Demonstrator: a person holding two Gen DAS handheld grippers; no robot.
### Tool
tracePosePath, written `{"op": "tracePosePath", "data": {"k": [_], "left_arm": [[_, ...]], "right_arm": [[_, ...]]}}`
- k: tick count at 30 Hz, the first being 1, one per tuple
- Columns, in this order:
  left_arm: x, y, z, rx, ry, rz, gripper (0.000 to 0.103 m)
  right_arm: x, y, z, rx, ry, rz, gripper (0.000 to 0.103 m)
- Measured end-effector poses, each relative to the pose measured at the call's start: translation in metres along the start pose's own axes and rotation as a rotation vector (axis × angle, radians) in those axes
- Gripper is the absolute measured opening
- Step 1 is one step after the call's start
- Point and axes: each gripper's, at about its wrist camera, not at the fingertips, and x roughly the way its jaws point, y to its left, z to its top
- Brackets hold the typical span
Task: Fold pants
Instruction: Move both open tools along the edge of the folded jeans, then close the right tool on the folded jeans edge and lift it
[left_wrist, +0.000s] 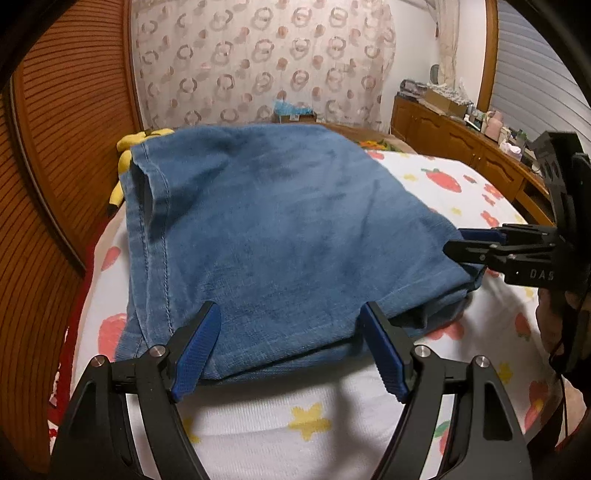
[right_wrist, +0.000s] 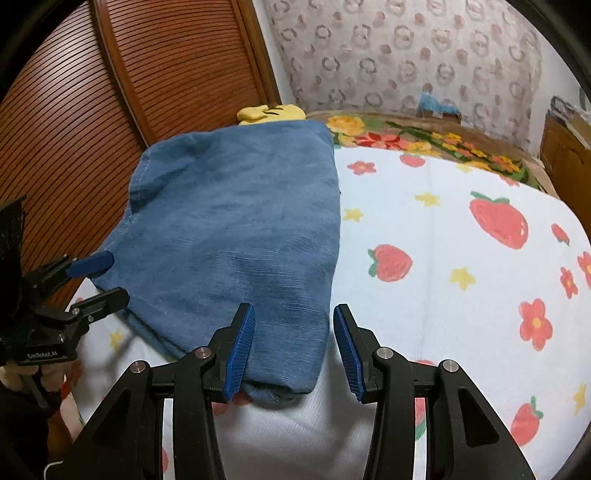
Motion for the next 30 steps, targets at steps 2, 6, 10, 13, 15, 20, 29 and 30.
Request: {"op": "tracePosePath", "data": {"k": [2, 6, 10, 13, 15, 20, 29, 30], "left_arm": [[0.005, -0.001, -0.002, 0.009, 0.018, 0.003, 0.078], [0.012, -0.002, -0.007, 0.021, 0.033, 0.010, 0.078], [0.013, -0.002, -0.007, 0.022, 0.033, 0.010, 0.078], [0.015, -0.003, -0.009, 0.026, 0.032, 0.009, 0.078], [0.016, -0.002, -0.009, 0.023, 0.033, 0.004, 0.078], [0.015, 0.001, -0.011, 0.016, 0.030, -0.007, 0.078], [-0.001, 0.017, -0.003, -0.053, 0.019, -0.076, 0.078], [-0.009, 0.019, -0.002, -0.057, 0.002, -0.075, 0.078]], "right_arm": [[0.003, 0.000, 0.001, 0.010, 0.012, -0.001, 0.050], [0.014, 0.001, 0.002, 0.015, 0.031, 0.007, 0.050], [0.017, -0.001, 0.004, 0.022, 0.031, 0.012, 0.050], [0.020, -0.002, -0.005, 0.028, 0.032, 0.017, 0.050], [0.020, -0.001, -0.013, 0.043, 0.032, 0.038, 0.043], [0.012, 0.005, -0.016, 0.037, 0.003, 0.073, 0.017], [-0.028, 0.037, 0.021, -0.013, -0.136, 0.176, 0.012], [-0.030, 0.042, 0.025, -0.024, -0.144, 0.186, 0.012]]}}
